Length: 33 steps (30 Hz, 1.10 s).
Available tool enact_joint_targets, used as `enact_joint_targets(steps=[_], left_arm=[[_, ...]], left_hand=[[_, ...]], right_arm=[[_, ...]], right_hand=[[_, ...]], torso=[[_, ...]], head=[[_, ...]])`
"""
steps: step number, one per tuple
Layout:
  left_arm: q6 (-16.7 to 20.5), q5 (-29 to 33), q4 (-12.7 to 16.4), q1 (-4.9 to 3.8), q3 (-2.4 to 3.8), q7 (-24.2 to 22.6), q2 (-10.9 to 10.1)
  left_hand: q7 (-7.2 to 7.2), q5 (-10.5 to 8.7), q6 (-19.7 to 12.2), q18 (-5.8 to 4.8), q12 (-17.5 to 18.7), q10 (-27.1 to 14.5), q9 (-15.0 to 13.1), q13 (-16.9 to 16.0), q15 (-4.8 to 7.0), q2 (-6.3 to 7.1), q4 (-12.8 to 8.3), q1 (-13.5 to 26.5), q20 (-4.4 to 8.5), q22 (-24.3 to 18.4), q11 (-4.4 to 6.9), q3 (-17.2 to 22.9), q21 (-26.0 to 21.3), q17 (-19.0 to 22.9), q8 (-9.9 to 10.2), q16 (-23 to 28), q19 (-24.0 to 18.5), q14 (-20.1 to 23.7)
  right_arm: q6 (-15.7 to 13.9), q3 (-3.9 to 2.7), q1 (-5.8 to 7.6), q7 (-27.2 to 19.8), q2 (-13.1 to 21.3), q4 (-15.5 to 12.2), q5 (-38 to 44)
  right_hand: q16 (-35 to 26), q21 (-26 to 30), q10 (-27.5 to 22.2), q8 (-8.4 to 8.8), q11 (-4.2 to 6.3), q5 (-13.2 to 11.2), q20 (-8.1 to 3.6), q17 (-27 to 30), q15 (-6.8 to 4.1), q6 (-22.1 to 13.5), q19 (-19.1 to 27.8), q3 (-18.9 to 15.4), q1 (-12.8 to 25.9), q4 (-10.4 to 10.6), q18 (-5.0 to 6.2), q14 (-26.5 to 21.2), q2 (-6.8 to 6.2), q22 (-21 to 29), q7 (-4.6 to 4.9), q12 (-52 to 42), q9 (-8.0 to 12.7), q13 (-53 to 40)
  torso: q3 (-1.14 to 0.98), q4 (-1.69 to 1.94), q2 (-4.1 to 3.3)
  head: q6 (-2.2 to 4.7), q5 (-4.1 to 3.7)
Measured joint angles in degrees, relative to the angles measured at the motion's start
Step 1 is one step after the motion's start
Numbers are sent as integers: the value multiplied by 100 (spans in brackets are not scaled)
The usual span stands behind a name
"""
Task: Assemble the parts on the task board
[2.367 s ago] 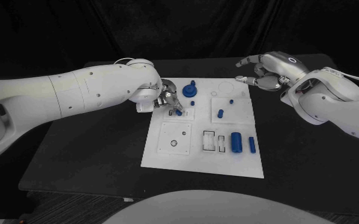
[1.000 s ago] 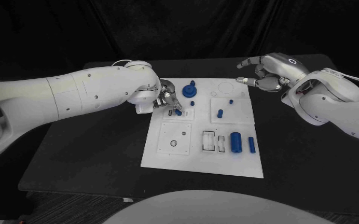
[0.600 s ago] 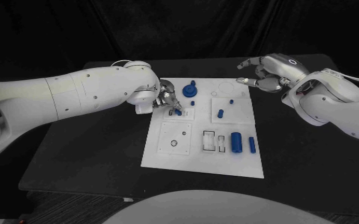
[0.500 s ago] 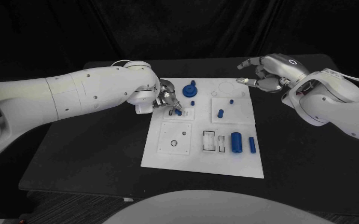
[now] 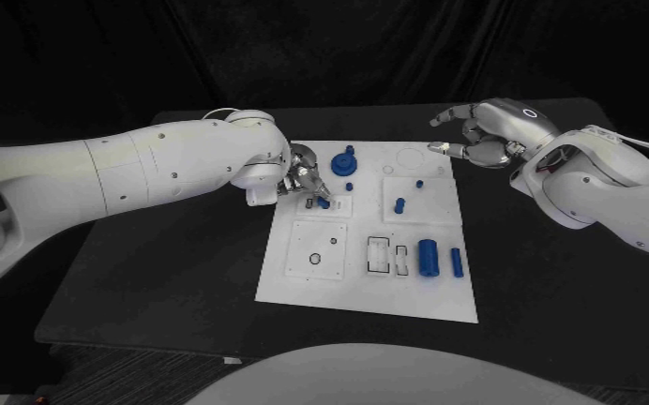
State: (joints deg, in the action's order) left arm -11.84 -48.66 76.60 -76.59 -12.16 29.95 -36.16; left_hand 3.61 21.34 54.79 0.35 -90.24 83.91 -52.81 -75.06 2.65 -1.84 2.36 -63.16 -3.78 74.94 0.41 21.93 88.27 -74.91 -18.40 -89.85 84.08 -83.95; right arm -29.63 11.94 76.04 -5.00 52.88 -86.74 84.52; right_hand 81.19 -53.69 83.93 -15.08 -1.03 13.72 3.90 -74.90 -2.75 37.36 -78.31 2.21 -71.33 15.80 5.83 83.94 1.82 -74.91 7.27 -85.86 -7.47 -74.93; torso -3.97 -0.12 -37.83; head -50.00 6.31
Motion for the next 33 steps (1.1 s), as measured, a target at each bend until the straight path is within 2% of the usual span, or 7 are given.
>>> enact_joint_targets(steps=[4,7,11,14,24,28,33], left_arm=[[-5,0,0,5,0,-1,2],[-7,0,-2,7,0,-1,2],[-14,0,-2,8,3,0,-2],[-24,-1,-6,8,3,4,-6],[-50,-2,-6,20,-1,5,0],[-58,-2,-8,20,-1,6,-1],[-64,-2,-10,20,0,5,-5]], left_hand=[[7,-143,6,0,0,0,-24,0,0,0,0,0,0,0,0,0,-29,0,22,0,0,0],[-2,-400,-3,0,0,0,-47,0,0,0,-79,0,0,0,0,79,-29,0,74,0,0,0],[-2,-757,-3,0,0,0,-42,0,0,2,-65,30,0,-1,0,90,-52,0,185,0,0,0],[-4,-992,-2,0,0,8,26,0,0,13,70,104,0,-1,-8,-38,-60,0,289,0,0,0],[27,-1398,92,0,0,-2,118,0,0,74,361,285,-20,-1,-38,-419,-74,0,465,0,-20,0],[58,-1750,123,0,0,1,137,0,-42,151,575,543,-41,-1,-83,-734,-97,0,548,0,1,0],[71,-1818,136,0,0,1,72,0,-42,191,765,707,-61,-1,-83,-987,-97,0,548,0,-19,0]], right_arm=[[8,0,-1,1,-5,1,0],[15,0,-2,2,-7,3,0],[25,0,-2,5,-8,4,0],[36,0,-3,8,-8,5,0],[72,0,-3,26,-9,9,0],[89,0,-3,35,-9,13,0],[106,0,-6,42,-9,20,0]], right_hand=[[0,0,0,0,0,0,0,0,0,0,0,0,0,0,0,0,0,0,0,0,0,0],[0,0,0,0,0,0,0,0,0,0,0,0,0,0,0,0,0,0,0,0,0,0],[0,0,0,0,0,0,0,0,0,0,0,0,0,0,0,0,0,0,0,0,7,0],[0,8,0,0,0,0,0,0,0,0,0,0,0,0,0,0,0,0,0,5,7,0],[0,22,0,0,0,0,0,0,0,0,0,0,-23,0,0,0,23,-4,0,21,13,0],[0,22,0,0,0,0,0,0,0,0,0,0,-23,0,0,0,23,-4,0,21,12,0],[1,22,0,0,0,0,0,0,0,0,0,0,-23,0,0,0,23,-4,0,21,12,0]], torso=[[0,-3,0],[0,-3,-1],[-1,-3,-1],[-3,-2,-1],[-4,-2,0],[-4,-2,0],[-4,-2,0]], head=[[0,9],[0,10],[0,4],[0,3],[0,10],[0,10],[0,14]])
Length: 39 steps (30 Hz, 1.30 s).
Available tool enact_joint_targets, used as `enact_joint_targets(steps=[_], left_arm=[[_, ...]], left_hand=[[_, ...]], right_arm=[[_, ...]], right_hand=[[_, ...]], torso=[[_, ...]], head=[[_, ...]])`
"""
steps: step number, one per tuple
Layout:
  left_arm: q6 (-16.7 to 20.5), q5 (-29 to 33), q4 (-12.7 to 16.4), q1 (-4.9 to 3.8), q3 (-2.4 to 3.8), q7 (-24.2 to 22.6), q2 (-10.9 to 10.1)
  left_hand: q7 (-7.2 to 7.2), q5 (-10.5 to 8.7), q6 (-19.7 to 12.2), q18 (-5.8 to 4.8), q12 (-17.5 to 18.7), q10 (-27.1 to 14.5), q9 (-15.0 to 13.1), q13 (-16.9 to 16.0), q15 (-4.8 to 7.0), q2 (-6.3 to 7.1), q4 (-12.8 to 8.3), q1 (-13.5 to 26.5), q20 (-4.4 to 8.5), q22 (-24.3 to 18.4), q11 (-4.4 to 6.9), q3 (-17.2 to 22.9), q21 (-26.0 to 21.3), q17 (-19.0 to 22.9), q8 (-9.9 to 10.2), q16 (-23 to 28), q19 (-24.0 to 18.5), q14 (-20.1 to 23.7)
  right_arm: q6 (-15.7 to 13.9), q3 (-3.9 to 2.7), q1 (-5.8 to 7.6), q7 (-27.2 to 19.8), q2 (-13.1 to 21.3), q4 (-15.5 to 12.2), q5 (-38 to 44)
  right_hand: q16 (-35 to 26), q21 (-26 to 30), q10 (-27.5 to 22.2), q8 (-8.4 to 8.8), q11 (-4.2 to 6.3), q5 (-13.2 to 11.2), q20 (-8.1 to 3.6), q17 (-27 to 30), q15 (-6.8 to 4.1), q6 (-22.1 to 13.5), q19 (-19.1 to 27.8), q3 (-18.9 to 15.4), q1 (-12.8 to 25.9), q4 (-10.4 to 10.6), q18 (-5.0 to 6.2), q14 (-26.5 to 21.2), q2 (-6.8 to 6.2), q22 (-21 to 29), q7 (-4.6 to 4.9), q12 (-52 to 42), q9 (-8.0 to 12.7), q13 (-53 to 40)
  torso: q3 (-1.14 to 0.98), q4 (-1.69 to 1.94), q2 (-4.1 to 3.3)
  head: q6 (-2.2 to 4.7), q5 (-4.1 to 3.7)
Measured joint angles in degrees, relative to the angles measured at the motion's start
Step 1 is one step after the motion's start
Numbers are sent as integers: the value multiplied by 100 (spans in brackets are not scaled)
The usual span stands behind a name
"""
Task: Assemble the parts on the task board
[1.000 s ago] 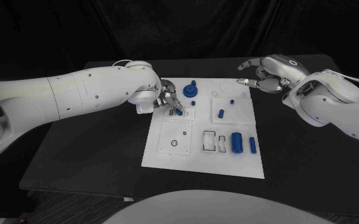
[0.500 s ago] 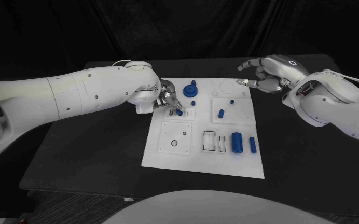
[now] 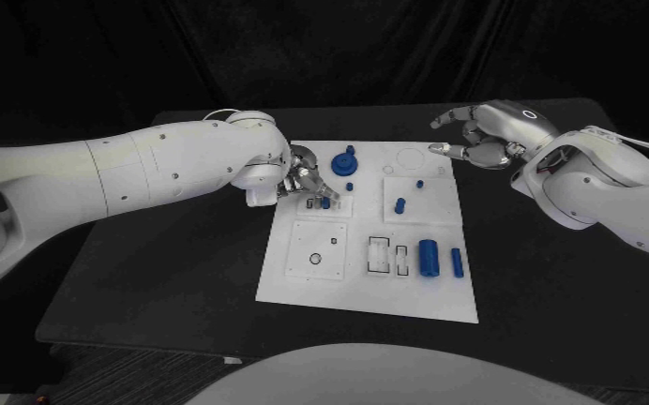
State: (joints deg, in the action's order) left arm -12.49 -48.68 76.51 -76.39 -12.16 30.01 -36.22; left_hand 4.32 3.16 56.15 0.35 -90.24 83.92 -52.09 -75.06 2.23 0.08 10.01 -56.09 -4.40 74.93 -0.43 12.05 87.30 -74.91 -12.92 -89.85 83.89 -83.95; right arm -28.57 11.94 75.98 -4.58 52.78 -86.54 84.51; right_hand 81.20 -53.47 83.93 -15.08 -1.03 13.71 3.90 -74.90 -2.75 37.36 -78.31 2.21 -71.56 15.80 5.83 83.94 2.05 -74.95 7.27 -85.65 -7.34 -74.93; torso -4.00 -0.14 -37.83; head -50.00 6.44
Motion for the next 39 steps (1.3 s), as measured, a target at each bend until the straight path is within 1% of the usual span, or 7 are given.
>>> enact_joint_targets(steps=[3,11,20,23,28,30,39], left_arm=[[-1,0,-1,0,0,-1,-3],[1,0,-2,2,-1,-4,-13],[128,-17,200,-3,-1,-13,-243],[238,-65,335,-96,-12,-30,-399],[447,-184,403,-416,6,-83,-550],[503,-236,407,-493,8,-108,-588],[544,-598,67,-612,2,-216,-513]], left_hand=[[-25,0,39,0,0,0,-92,0,0,-6,71,28,0,0,0,-129,0,0,-69,0,0,0],[-103,0,-7,0,0,22,-1004,0,0,-74,290,-1,0,-1,22,-590,0,0,-738,0,0,0],[-134,0,-38,0,0,22,-1296,0,34,-110,374,-37,21,-1,62,-769,0,0,-914,0,21,-9],[-145,0,-48,0,0,8,-1339,0,43,-110,381,-37,43,-1,76,-796,32,0,-928,0,-1,0],[-145,0,-48,0,0,1,-1387,0,44,-91,365,-131,62,-1,82,-827,55,0,-949,0,19,-1],[-169,0,-24,0,0,23,-1412,0,75,-106,343,-237,62,-1,102,-849,98,0,-981,0,19,-11],[-176,0,-17,0,0,0,-1438,0,85,-123,343,-265,83,-1,125,-880,123,0,-981,0,-2,0]], right_arm=[[12,0,-5,5,0,3,0],[35,0,-13,14,0,8,0],[39,0,-15,17,51,-4,0],[38,0,-15,20,83,-9,0],[37,0,-15,25,99,-14,0],[37,0,-15,28,101,-21,0],[49,-1,-15,33,105,-61,0]], right_hand=[[-17,0,0,0,0,0,0,0,0,0,0,0,0,0,0,0,0,0,0,0,0,0],[-23,23,0,0,0,0,0,0,0,0,0,0,0,0,0,0,0,1,0,0,-1,0],[-23,23,0,0,0,0,0,0,0,0,0,0,0,0,0,0,0,1,0,0,4,0],[-22,23,20,0,-20,0,0,0,0,0,0,0,0,0,0,0,0,2,0,0,4,0],[-22,23,20,0,-20,0,0,0,0,0,0,-17,0,17,0,0,0,2,0,0,7,0],[-22,23,20,0,-20,0,0,0,0,0,0,-17,0,17,0,0,0,2,0,0,9,0],[-22,23,20,0,-20,0,0,0,0,0,0,-17,0,17,0,0,0,3,0,0,9,0]], torso=[[1,-1,0],[6,-2,-1],[8,-2,-1],[8,-3,-1],[8,-11,-1],[8,-12,-1],[4,-9,-9]], head=[[0,8],[0,16],[0,-25],[0,-19],[0,8],[0,13],[0,-12]])
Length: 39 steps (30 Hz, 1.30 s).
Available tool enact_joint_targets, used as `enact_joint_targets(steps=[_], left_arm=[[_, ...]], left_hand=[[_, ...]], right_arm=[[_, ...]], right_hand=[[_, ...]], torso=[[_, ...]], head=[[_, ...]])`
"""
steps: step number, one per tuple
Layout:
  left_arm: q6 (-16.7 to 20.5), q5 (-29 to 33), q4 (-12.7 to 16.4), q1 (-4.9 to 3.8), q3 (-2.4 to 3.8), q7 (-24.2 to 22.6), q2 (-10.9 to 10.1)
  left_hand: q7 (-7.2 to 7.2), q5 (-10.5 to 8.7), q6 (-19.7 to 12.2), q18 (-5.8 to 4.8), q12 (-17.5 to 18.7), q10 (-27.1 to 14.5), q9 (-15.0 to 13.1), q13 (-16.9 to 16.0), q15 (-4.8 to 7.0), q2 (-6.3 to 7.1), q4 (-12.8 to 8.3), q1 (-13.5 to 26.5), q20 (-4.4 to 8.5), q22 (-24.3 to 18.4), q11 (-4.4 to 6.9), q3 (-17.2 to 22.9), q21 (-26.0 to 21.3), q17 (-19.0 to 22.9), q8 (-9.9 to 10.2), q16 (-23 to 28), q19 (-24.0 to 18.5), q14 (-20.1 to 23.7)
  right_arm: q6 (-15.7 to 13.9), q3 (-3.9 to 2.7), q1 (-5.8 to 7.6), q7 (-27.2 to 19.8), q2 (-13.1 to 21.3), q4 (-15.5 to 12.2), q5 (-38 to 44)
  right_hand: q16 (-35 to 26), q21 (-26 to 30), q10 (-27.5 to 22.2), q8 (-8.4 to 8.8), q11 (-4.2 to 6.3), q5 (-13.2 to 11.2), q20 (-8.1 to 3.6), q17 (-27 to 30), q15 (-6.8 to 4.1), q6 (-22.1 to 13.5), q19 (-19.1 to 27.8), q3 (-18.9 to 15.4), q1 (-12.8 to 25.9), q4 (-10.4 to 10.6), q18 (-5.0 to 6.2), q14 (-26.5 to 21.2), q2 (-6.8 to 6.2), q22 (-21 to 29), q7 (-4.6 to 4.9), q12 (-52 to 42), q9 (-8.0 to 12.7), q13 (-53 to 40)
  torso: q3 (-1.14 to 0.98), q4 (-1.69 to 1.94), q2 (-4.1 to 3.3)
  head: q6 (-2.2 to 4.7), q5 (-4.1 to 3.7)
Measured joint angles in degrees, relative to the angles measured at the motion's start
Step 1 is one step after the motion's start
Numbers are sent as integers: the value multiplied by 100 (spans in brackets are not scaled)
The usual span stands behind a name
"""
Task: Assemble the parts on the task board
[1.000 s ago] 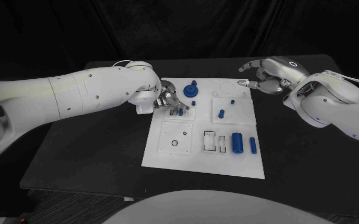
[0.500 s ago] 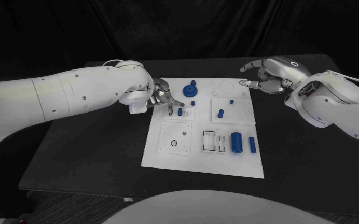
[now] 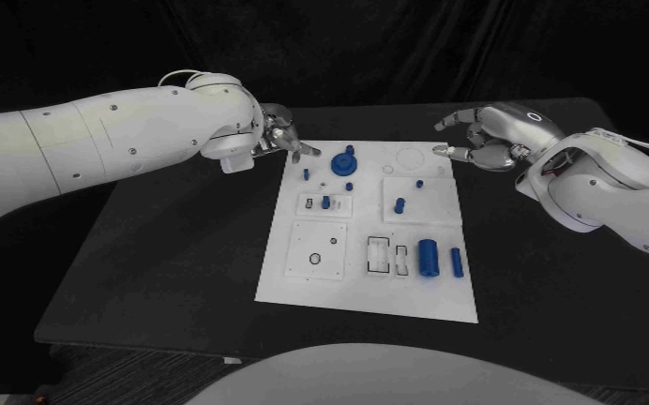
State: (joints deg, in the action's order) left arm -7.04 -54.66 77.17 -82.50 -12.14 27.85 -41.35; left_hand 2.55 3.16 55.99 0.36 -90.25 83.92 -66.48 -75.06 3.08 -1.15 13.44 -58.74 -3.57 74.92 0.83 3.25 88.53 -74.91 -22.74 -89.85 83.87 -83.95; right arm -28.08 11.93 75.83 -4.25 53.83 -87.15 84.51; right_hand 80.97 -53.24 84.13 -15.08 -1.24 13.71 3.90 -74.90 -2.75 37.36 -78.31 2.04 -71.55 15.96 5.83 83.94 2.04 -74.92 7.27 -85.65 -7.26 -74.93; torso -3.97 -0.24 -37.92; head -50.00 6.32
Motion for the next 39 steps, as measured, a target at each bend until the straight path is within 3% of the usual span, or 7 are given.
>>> enact_joint_targets(steps=[9,12,17,27,39], left_arm=[[-105,-181,-513,4,-1,-100,247],[-133,-215,-688,49,1,-136,336],[-173,-247,-911,136,-3,-199,465],[-258,-272,-1074,212,-3,-298,599],[-365,-283,-1130,316,-3,-343,622]], left_hand=[[0,0,0,0,0,0,31,0,0,-63,0,-63,0,0,0,0,0,0,73,0,0,0],[21,0,-63,0,0,0,77,0,0,-65,25,-124,0,0,-1,-25,0,0,180,0,0,0],[22,0,-63,0,0,0,86,0,-1,-65,31,-124,0,0,-1,-31,0,0,183,0,0,0],[40,0,-81,0,0,-1,98,0,-1,-65,47,-124,-1,0,-1,-47,-26,0,206,0,0,0],[41,0,-82,0,0,-1,105,0,-1,-65,87,-124,-1,-1,-1,-86,-55,0,234,0,0,0]], right_arm=[[48,0,0,0,-31,-3,0],[66,0,0,-1,-39,-2,0],[91,0,0,-3,-48,-2,0],[107,1,0,-5,-43,-10,0],[105,0,0,-7,-41,-11,0]], right_hand=[[-23,24,0,0,0,0,0,0,0,0,0,0,0,0,0,0,0,1,0,24,0,0],[-23,45,0,0,0,0,11,0,0,0,10,0,0,0,0,0,0,1,0,44,1,0],[-23,50,0,0,0,22,21,0,0,20,20,0,0,0,0,0,0,1,20,49,5,0],[-45,50,-21,0,-21,22,6,0,0,20,35,0,0,0,0,0,0,1,20,83,4,0],[-45,50,-21,0,-20,22,6,0,0,20,35,0,0,0,0,0,0,2,20,83,9,0]], torso=[[0,13,-23],[8,13,-41],[27,13,-74],[48,22,-117],[44,9,-120]], head=[[0,18],[0,29],[0,34],[0,26],[0,43]])
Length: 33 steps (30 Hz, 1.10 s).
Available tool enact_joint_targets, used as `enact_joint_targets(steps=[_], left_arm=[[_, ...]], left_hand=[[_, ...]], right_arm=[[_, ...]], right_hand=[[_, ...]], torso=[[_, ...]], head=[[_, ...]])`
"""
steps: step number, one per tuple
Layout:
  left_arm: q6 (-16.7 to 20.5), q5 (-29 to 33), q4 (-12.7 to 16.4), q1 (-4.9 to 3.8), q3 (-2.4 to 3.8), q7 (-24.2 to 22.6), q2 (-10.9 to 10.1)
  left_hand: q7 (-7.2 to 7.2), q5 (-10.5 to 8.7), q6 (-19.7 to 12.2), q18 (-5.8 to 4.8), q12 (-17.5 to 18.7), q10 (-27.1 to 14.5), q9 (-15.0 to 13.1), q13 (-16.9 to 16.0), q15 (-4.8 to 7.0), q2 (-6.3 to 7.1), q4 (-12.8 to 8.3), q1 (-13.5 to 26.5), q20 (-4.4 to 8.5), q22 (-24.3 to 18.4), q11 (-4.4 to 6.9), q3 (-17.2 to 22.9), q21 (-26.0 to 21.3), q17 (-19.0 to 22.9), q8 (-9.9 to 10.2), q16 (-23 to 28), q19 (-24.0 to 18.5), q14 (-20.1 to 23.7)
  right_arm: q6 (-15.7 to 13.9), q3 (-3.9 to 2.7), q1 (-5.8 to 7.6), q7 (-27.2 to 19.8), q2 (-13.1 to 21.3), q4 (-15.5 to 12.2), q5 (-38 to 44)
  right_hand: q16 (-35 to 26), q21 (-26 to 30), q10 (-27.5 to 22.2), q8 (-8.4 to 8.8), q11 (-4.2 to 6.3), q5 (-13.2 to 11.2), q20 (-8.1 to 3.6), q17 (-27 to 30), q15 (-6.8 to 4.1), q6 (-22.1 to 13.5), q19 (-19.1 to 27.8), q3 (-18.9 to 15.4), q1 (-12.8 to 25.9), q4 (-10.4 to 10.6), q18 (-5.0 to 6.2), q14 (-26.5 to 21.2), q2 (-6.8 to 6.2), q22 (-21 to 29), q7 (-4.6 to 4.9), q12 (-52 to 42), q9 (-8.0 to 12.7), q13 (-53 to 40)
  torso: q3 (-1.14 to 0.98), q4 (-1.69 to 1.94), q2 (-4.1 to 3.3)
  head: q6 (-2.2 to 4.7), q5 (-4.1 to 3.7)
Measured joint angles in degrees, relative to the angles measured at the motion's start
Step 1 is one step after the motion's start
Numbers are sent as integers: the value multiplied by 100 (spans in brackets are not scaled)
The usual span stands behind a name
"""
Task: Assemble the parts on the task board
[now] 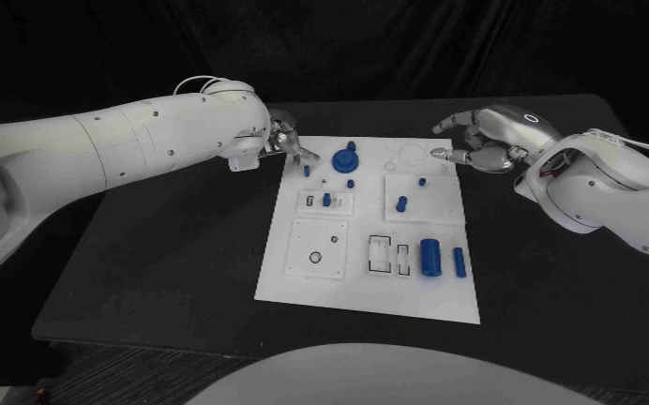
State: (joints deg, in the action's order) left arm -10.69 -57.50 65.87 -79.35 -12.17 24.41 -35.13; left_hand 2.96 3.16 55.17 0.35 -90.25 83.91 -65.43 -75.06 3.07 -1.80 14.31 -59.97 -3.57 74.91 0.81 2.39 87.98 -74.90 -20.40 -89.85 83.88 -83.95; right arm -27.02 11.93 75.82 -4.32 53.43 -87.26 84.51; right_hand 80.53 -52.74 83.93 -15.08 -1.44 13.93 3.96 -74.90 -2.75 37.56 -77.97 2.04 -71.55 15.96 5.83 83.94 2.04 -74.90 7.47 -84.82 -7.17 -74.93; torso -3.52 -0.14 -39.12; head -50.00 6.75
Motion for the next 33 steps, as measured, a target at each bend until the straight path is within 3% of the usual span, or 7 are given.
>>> enact_joint_targets(steps=[20,33], left_arm=[[-117,-6,-67,92,0,-34,56],[-186,-7,-115,118,1,-55,91]], left_hand=[[0,38,0,0,0,0,19,0,0,-74,0,-74,0,0,0,0,-37,0,55,0,0,0],[0,472,43,0,0,0,103,0,-1,-210,-89,-268,0,0,-1,58,-60,0,233,0,0,0]], right_arm=[[3,0,0,0,-11,16,0],[13,1,-2,0,-24,29,0]], right_hand=[[-23,23,-21,0,-21,0,1,0,0,0,-1,0,0,0,0,0,0,-4,0,23,5,0],[-22,48,-20,0,-20,0,2,0,0,0,-2,0,0,0,0,0,0,-4,0,22,4,0]], torso=[[3,8,14],[2,8,7]], head=[[0,-42],[0,-55]])
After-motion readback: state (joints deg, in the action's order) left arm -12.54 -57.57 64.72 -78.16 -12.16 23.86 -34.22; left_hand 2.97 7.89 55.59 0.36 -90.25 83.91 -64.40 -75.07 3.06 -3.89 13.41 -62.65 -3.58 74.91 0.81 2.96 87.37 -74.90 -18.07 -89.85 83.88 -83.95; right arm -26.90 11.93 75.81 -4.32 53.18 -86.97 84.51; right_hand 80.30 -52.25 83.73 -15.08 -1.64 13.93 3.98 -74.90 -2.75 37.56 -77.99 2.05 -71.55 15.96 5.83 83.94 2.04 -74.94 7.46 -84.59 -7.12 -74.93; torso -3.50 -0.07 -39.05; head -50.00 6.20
